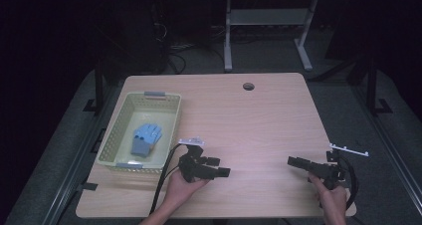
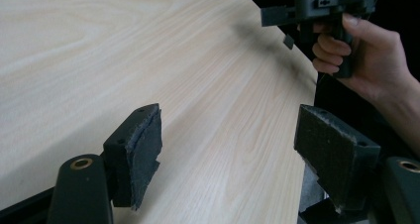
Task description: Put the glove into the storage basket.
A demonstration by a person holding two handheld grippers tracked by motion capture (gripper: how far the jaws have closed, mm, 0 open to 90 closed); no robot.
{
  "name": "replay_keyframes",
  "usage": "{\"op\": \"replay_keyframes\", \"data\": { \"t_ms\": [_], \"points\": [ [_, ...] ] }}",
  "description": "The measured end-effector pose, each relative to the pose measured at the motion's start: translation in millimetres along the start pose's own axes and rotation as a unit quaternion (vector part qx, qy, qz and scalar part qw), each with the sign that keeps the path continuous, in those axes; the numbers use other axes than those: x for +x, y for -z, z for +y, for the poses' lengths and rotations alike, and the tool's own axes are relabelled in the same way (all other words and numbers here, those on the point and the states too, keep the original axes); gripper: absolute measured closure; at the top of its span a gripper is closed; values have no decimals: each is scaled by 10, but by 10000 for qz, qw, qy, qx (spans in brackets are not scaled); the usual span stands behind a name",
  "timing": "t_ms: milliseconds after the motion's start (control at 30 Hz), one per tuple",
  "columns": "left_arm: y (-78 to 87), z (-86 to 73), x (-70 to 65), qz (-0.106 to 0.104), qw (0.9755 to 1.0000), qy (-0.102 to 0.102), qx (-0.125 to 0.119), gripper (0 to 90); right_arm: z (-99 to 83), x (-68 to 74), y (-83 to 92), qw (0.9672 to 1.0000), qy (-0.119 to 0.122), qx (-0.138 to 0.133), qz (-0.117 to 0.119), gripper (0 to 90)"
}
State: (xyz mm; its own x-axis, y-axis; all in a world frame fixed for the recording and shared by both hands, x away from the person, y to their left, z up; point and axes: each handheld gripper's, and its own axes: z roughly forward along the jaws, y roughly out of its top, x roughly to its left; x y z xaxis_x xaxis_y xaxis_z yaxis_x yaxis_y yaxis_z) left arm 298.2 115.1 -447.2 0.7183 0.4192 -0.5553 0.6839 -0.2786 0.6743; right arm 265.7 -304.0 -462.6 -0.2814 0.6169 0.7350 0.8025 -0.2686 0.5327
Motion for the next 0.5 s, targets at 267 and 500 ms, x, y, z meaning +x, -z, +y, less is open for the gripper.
{"op": "replay_keyframes", "data": {
  "t_ms": [267,500],
  "points": [
    [11,-124,-21,45,9998,-166,30,261,-59,71,-43,9999,99,71,50,275],
    [-7,-173,-60,25,9997,-242,93,261,-82,86,-101,9997,182,147,109,264]
  ]
}}
